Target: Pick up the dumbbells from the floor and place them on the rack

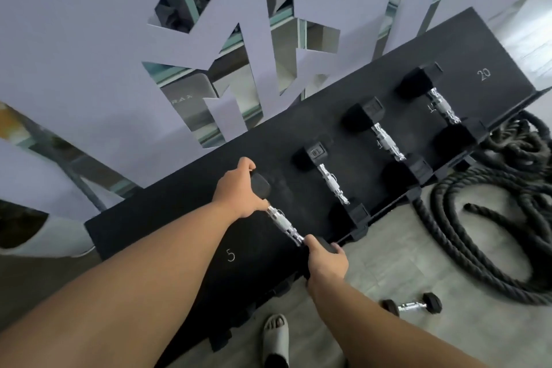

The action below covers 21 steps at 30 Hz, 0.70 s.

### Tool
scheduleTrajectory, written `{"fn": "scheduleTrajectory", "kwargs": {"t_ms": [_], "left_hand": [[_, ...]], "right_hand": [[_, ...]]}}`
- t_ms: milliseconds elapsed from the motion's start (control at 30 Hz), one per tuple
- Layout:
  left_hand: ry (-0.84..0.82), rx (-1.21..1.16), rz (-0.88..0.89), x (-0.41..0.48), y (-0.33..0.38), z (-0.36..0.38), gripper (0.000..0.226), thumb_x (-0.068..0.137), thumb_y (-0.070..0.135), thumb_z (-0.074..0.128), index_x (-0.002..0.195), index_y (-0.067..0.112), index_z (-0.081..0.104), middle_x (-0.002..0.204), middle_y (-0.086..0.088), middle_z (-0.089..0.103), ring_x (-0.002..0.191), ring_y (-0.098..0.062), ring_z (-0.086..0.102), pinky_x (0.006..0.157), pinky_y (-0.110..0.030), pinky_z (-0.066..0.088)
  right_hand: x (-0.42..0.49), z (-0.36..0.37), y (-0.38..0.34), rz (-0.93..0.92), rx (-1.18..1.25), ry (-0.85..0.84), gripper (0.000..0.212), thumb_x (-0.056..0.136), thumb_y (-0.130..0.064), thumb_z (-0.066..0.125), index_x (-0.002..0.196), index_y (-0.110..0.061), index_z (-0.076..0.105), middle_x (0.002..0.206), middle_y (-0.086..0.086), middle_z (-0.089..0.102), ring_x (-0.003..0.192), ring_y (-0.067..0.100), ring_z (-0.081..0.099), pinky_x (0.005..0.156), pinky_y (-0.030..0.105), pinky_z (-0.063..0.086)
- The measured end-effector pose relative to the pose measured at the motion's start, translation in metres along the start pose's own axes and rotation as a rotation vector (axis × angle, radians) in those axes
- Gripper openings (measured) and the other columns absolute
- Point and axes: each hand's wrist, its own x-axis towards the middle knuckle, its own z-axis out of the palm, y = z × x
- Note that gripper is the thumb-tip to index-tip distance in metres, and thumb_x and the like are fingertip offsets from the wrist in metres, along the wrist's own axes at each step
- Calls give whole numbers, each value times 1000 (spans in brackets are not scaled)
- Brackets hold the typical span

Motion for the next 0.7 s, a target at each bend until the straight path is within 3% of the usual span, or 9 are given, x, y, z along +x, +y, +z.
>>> {"fn": "scheduleTrajectory", "kwargs": {"t_ms": [133, 233, 333, 467, 567, 700], "left_hand": [[-19, -11, 29, 22, -8, 7, 91, 61, 33, 95, 132, 27, 38, 125, -3, 61, 92, -21, 57, 71, -31, 46], [-58, 4, 85, 38, -10, 11, 95, 63, 26, 93, 138, 27, 36, 132, -5, 59, 105, -27, 61, 79, -32, 49], [-83, 45, 182, 49, -11, 21, 91, 66, 23, 92, 138, 27, 37, 136, -3, 52, 111, -27, 60, 85, -32, 48], [-73, 131, 315, 56, -19, 39, 89, 69, 19, 90, 138, 27, 34, 132, -3, 42, 102, -20, 57, 82, -27, 47], [-48, 151, 376, 59, -28, 55, 85, 71, 18, 88, 134, 28, 32, 127, -3, 39, 95, -15, 51, 79, -25, 46], [-27, 170, 391, 62, -39, 71, 76, 73, 17, 87, 123, 30, 31, 122, -1, 34, 90, -16, 50, 75, -29, 50]], "right_hand": [[7, 13, -6, -103, -84, 70, 93, 54, -39, 84, 140, -20, 55, 140, 15, 53, 114, 33, 63, 100, 49, 54], [15, 21, -2, -167, -158, 108, 89, 62, -34, 88, 142, -17, 53, 142, 16, 51, 116, 33, 61, 103, 43, 51], [19, 29, 8, -160, -169, 119, 90, 63, -31, 90, 144, -18, 52, 142, 18, 50, 101, 31, 59, 96, 39, 51], [26, 35, 20, -200, -185, 144, 87, 65, -28, 92, 141, -22, 51, 142, 17, 44, 81, 16, 45, 87, 30, 39], [33, 36, 25, -229, -197, 161, 85, 65, -28, 92, 139, -24, 51, 139, 15, 39, 71, 4, 43, 86, 29, 40], [42, 37, 34, -248, -301, 155, 84, 67, -28, 90, 140, -25, 48, 136, 14, 36, 88, 22, 49, 89, 31, 43]]}}
